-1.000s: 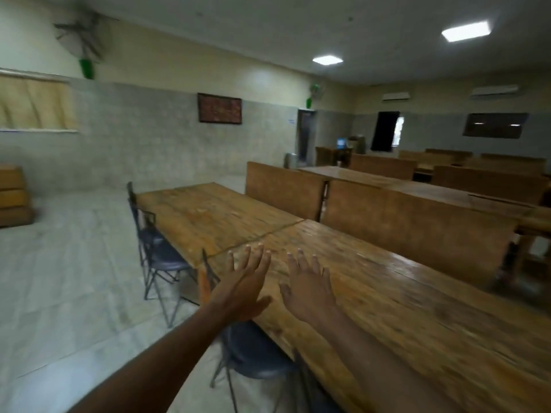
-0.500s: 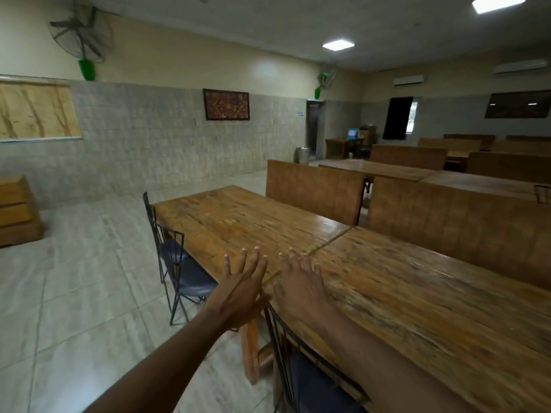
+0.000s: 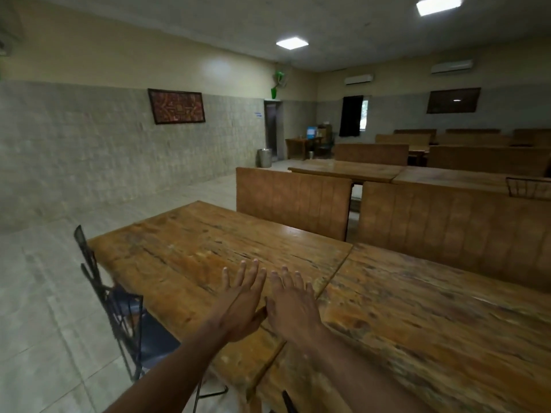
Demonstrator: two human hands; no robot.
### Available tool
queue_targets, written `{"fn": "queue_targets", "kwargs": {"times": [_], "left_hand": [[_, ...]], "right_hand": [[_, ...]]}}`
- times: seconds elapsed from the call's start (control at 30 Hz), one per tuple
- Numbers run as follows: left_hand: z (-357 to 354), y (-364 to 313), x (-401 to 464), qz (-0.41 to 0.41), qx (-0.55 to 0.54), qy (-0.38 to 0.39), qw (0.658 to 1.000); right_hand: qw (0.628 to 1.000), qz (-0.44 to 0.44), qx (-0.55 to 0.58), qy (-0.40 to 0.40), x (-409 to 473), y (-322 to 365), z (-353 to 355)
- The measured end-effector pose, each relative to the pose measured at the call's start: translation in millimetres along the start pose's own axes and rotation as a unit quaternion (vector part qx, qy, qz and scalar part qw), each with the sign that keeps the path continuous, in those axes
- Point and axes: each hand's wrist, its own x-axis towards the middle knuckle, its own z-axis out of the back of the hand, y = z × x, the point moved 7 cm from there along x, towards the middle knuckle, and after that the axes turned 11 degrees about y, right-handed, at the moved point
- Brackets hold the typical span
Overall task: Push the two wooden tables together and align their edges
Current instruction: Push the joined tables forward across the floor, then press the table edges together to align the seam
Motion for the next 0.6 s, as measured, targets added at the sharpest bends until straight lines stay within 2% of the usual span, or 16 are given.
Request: {"fn": "queue_targets", "kwargs": {"times": [0.13, 0.27, 0.4, 0.6], "left_hand": [[-43.3, 46.9, 56.7, -0.04, 0.002, 0.028, 0.999], [-118.8, 81.5, 103.2, -0.107, -0.02, 0.103, 0.989], [-196.7, 87.8, 122.0, -0.168, -0.027, 0.185, 0.968], [-291.5, 70.4, 118.8, -0.259, -0.068, 0.235, 0.935]], "right_hand": [[0.998, -0.055, 0.033, 0.007, 62.5, 1.6, -42.1], [0.983, -0.16, 0.071, 0.056, 116.3, -5.5, -102.1], [0.963, -0.24, 0.092, 0.08, 142.0, -18.4, -164.9], [0.927, -0.343, 0.141, 0.048, 127.0, -49.5, -263.1]]}}
